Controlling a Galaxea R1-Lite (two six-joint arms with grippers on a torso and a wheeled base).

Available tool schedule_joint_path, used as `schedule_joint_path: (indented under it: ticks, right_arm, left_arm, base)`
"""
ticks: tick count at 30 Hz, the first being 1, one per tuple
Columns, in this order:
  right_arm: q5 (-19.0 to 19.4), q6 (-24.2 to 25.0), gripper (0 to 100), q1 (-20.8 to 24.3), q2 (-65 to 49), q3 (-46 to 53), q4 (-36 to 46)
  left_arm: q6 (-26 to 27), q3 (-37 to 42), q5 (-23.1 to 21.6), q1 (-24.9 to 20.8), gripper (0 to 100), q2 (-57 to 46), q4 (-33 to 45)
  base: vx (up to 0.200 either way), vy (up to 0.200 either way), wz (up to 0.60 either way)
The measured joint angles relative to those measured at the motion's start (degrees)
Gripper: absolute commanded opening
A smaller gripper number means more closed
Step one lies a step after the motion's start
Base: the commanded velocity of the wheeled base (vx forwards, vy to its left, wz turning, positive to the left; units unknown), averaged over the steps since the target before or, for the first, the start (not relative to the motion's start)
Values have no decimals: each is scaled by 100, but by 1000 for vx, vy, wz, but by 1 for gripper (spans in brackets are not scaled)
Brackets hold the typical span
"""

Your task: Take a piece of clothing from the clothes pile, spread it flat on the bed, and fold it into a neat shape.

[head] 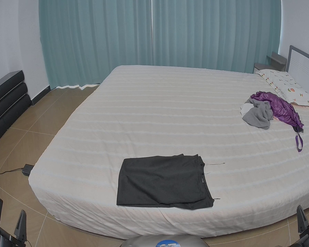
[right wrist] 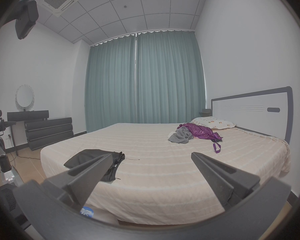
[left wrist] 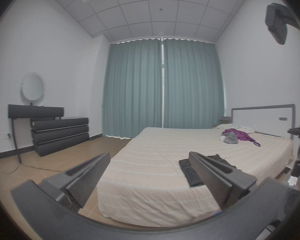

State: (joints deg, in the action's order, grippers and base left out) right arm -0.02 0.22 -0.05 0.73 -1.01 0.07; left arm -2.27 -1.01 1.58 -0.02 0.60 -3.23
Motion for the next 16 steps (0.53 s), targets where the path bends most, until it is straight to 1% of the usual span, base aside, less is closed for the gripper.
schedule_joint_path:
  ticks: [3,5,7,9,11,16]
  right_arm:
    - [2,0,100,-2,0,0,-5]
    - [2,2,100,-2,0,0,-5]
    - [2,2,100,-2,0,0,-7]
    - [2,7,100,0,0,0,-7]
    - [2,11,100,0,0,0,-7]
    - [7,10,100,5,1,0,-7]
  left_arm:
    - [-101,0,418,2,100,2,52]
    - [-115,0,508,2,100,4,85]
    - [-88,0,400,0,100,4,157]
    - [-66,0,139,0,100,6,226]
    - [-46,0,-30,0,100,6,294]
    - [165,0,-72,-5,100,9,316]
  base:
    - [0,0,0]
    - [0,0,0]
    - [0,0,0]
    - [0,0,0]
    - [0,0,0]
    - [0,0,0]
